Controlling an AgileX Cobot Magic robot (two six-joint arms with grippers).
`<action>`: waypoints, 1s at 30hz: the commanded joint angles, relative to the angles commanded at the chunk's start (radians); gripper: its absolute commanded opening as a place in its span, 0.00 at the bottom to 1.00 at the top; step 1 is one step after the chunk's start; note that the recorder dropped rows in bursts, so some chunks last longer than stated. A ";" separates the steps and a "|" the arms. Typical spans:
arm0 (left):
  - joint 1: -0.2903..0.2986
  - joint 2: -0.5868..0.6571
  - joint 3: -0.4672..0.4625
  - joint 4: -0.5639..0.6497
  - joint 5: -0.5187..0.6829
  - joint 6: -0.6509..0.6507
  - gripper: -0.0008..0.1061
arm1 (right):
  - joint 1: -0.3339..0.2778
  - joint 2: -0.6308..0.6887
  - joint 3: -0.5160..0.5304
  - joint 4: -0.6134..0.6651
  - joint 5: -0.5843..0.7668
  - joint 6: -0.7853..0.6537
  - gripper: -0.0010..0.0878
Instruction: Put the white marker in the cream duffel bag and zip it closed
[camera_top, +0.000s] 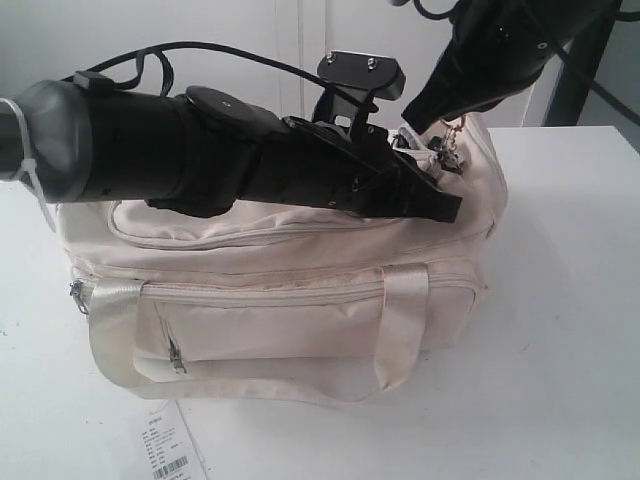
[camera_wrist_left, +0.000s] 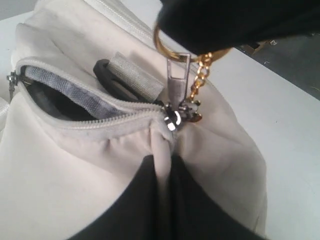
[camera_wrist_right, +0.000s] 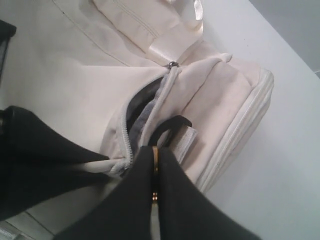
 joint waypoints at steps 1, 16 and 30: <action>0.000 0.000 0.000 0.000 0.000 0.000 0.01 | 0.000 0.000 0.000 0.000 -0.013 0.000 0.01; 0.000 -0.043 0.006 0.004 0.011 0.023 0.01 | -0.005 0.059 0.000 -0.027 -0.219 0.000 0.01; -0.031 -0.046 0.009 0.019 0.000 0.023 0.01 | -0.060 0.122 -0.016 -0.023 -0.348 0.002 0.01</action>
